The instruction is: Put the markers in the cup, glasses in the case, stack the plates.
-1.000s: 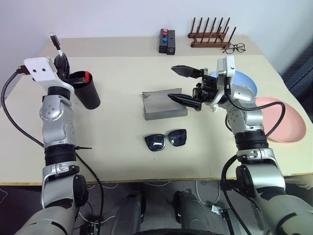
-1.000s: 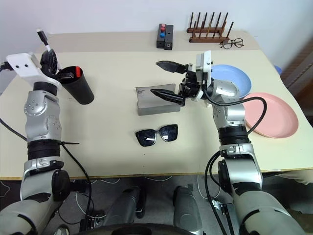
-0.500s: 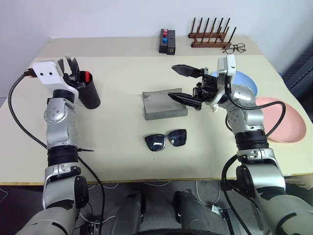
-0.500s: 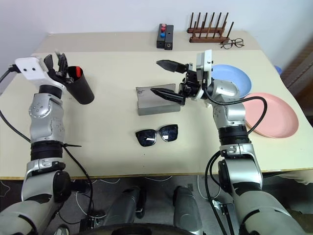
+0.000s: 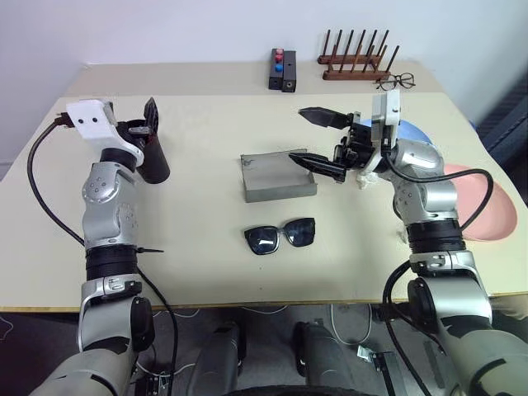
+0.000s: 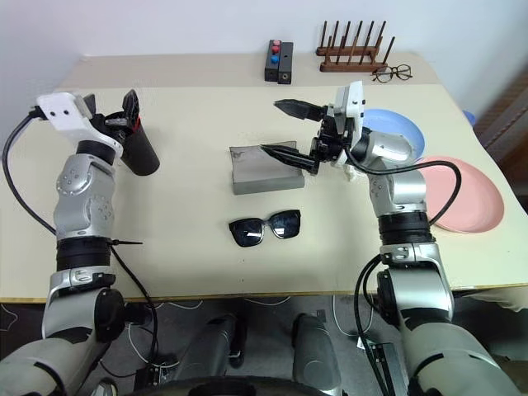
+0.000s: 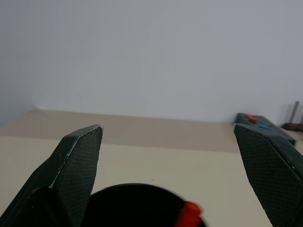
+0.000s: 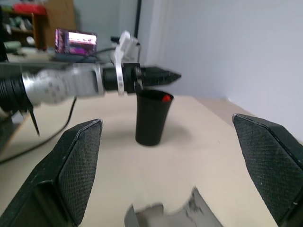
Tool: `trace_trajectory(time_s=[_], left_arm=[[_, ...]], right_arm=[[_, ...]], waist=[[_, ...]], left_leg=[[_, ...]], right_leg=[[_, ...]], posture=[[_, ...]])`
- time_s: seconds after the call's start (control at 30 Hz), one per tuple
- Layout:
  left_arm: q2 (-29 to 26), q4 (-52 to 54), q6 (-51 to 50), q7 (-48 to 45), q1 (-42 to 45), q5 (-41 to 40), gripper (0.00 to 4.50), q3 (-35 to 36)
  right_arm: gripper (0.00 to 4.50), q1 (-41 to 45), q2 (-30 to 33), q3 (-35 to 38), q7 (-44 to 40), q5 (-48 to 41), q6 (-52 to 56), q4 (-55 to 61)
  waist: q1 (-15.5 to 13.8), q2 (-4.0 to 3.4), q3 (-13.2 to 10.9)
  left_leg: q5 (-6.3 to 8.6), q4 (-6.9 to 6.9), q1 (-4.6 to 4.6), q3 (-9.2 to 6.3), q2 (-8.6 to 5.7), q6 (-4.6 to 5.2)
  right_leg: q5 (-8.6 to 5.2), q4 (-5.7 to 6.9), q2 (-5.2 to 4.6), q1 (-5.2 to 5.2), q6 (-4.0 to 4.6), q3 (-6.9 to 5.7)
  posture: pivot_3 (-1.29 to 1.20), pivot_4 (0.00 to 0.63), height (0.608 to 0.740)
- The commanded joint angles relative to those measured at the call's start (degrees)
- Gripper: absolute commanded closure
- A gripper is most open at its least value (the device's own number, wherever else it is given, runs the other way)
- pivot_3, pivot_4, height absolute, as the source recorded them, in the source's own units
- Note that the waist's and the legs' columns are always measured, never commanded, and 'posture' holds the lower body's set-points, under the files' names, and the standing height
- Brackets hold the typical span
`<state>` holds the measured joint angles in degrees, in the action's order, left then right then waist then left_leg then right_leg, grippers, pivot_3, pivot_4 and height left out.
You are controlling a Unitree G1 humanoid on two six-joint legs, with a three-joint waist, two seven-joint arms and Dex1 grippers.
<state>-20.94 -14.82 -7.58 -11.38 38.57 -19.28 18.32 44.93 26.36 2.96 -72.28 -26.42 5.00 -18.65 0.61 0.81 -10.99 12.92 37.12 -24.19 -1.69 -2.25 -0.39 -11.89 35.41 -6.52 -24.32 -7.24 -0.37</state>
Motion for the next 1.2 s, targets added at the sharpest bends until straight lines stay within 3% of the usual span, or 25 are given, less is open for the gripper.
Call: trace_trajectory(time_s=[0.03, 0.2, 0.37, 0.57, 0.73, 0.97, 1.2], left_arm=[[-2.7, 6.2, -6.4, -1.5, 3.2, -3.1, 0.01, 0.3], [-6.2, 7.7, -18.5, -5.5, 8.3, -6.7, 0.01, -2.0], [-11.7, 5.4, -25.6, -25.9, 14.2, -7.6, 0.01, -13.0], [-13.9, -2.9, -17.5, -42.9, 17.5, 1.3, 0.01, -26.2], [-12.4, -13.8, -8.3, -50.1, 19.7, 8.6, 0.01, -32.3], [-7.5, -26.3, 1.4, -55.5, 23.3, 14.3, 0.01, -34.8], [-4.1, -30.2, 5.3, -61.4, 24.7, 17.1, 0.01, -35.8]], right_arm=[[0.0, -2.0, 3.1, 1.3, 1.2, 0.1, 1.8, 5.1], [0.0, -6.9, 8.4, 2.4, 3.3, -0.1, 5.6, 10.8], [0.0, -13.5, 14.5, 3.7, 4.0, -1.1, 11.7, 17.2], [0.0, -18.2, 16.8, 5.0, 7.0, 0.5, 12.1, 20.0], [0.0, -21.2, 17.0, 5.7, 9.7, 0.9, 11.8, 22.5], [0.0, -25.1, 16.7, 6.4, 13.3, 1.6, 11.7, 26.0], [0.0, -28.8, 17.4, 7.2, 15.4, 2.0, 11.7, 28.4]], waist=[[0.0, 0.0, 0.0], [0.0, 0.0, 0.0], [-0.1, 0.02, 0.0], [0.3, 0.01, 0.0], [0.1, 0.01, 0.0], [-0.7, 0.06, -0.1], [-1.2, 0.07, -0.1]], left_leg=[[0.0, 0.0, 0.0, -0.01, 0.0, 0.0], [0.0, 0.02, 0.0, 0.0, 0.0, 0.0], [-0.01, 0.05, -0.08, 0.1, -0.01, 0.0], [-0.01, 0.03, -0.07, 0.18, 0.04, 0.01], [0.0, 0.02, -0.1, 0.18, 0.08, 0.03], [0.02, 0.17, -0.21, 0.16, 0.07, 0.08], [0.03, 0.2, -0.23, 0.16, 0.07, 0.1]], right_leg=[[0.0, 0.0, 0.0, 0.0, 0.0, 0.0], [-0.01, 0.01, 0.0, 0.0, 0.0, 0.0], [-0.02, -0.02, 0.03, 0.01, -0.01, -0.04], [-0.03, -0.09, 0.06, 0.01, 0.01, -0.02], [-0.04, -0.16, 0.09, -0.01, 0.02, -0.02], [-0.03, -0.19, 0.05, -0.01, 0.01, -0.02], [-0.03, -0.19, 0.05, -0.01, 0.01, -0.02]], posture=[[0.0, 0.15, 0.74], [0.0, 0.15, 0.74], [0.0, 0.15, 0.74], [0.0, 0.15, 0.74], [0.0, 0.15, 0.74], [0.0, 0.15, 0.74], [0.0, 0.15, 0.74]])
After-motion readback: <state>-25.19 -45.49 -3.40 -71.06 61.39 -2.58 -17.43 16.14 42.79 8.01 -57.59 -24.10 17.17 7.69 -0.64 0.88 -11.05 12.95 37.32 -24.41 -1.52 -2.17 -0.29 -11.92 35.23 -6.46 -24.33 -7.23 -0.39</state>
